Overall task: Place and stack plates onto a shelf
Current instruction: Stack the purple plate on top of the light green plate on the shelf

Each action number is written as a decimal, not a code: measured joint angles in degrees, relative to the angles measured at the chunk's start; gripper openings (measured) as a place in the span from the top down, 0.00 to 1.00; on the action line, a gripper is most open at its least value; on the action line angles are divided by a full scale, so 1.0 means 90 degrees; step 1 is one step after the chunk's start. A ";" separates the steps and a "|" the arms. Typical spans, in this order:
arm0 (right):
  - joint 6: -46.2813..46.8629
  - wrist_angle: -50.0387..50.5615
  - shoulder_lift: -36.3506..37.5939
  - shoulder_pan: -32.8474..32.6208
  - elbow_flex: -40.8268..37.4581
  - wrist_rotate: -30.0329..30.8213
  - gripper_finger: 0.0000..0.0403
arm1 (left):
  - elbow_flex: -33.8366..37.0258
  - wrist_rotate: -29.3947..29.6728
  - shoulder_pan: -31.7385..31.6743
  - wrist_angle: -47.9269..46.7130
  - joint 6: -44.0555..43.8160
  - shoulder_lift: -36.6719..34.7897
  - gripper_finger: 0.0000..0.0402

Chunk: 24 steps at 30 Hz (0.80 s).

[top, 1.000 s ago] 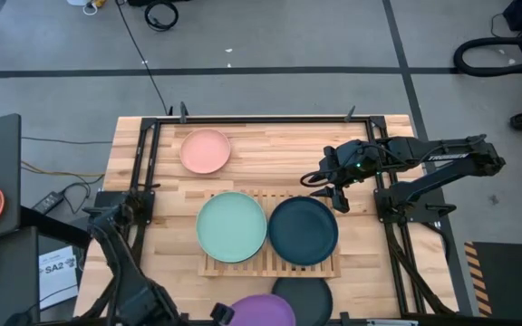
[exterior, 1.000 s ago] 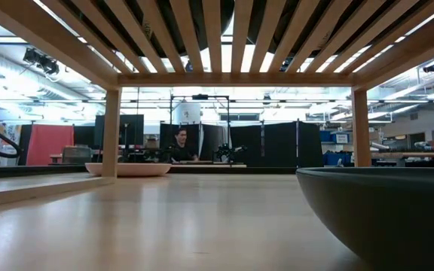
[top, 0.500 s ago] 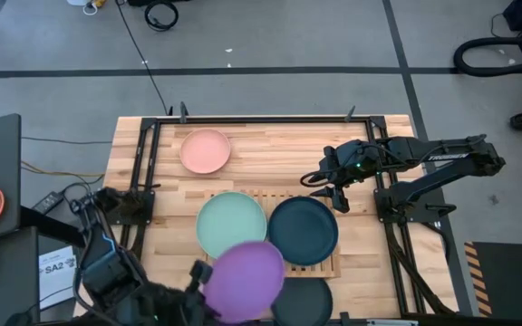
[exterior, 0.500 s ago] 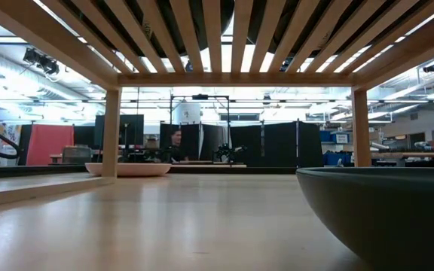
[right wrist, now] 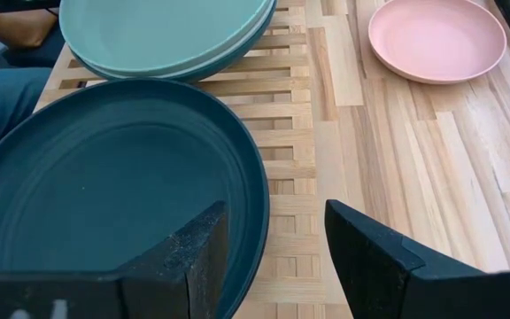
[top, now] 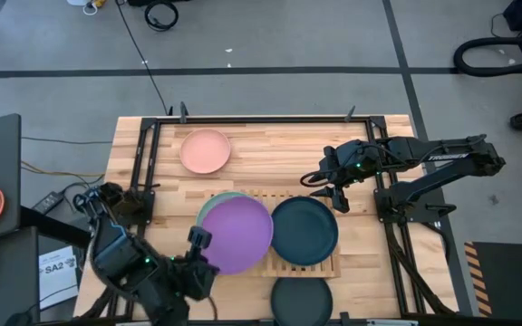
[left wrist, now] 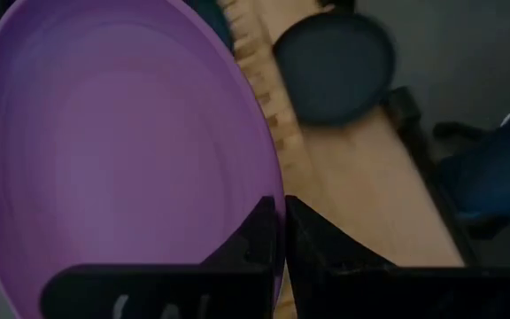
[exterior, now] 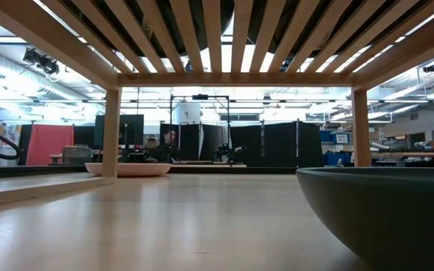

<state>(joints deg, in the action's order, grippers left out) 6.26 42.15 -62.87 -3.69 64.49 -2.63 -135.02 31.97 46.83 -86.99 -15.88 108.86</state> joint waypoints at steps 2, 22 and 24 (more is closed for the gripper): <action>0.0000 0.0000 0.0000 0.0001 0.0000 0.0000 0.52 | 0.0003 -0.0008 -0.0096 -0.0141 -0.0003 0.0005 0.96; 0.0000 -0.0002 0.0000 0.0000 0.0000 0.0000 0.52 | 0.1276 -0.0702 -0.0659 -0.0210 -0.0003 0.0036 0.95; 0.0000 -0.0005 0.0000 -0.0001 0.0000 0.0000 0.52 | 0.1333 -0.0709 -0.0658 -0.0219 -0.0005 0.0036 0.95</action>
<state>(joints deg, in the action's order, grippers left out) 6.26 42.11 -62.87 -3.70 64.49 -2.63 -123.03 25.58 40.91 -88.96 -15.92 109.19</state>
